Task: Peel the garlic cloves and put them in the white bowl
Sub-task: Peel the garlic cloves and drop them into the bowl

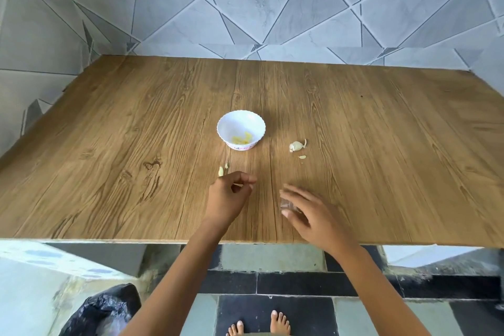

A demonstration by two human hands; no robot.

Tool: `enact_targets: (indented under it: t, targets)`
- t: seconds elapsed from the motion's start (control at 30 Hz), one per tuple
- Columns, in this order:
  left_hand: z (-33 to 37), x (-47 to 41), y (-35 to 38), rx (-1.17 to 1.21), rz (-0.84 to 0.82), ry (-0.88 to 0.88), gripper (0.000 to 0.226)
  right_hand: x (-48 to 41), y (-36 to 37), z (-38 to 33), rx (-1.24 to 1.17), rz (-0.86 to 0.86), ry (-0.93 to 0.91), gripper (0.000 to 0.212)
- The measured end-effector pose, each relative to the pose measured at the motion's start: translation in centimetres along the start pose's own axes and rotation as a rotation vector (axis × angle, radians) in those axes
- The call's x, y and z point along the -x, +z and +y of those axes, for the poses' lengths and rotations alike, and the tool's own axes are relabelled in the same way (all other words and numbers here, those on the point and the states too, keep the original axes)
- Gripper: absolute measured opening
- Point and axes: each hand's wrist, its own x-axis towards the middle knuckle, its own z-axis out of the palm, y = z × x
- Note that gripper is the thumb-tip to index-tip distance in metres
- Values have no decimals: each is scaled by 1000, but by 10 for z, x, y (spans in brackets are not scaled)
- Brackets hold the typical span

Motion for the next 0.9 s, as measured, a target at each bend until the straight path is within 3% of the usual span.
enact_targets:
  t: [0.1, 0.23, 0.33, 0.53, 0.6, 0.77, 0.9]
  targets:
    - [3, 0, 2, 38, -10, -21, 20, 3, -6, -1, 46, 58, 118, 48]
    - [5, 0, 6, 27, -30, -15, 20, 0, -3, -7, 79, 0, 303, 57]
    - [3, 1, 9, 31, -41, -20, 20, -8, 5, -15, 26, -10, 279, 50]
    - [1, 4, 6, 38, -46, -35, 21, -25, 17, -22, -93, 133, 175, 11]
    - [-1, 4, 6, 81, -56, -79, 23, -29, 16, -20, -105, 138, 159, 11]
    - [9, 9, 10, 487, -79, -299, 17, -32, 11, -16, -228, 149, 143, 10]
    - [22, 5, 20, 932, -107, -609, 24, -35, -5, -39, -419, 208, 86, 10]
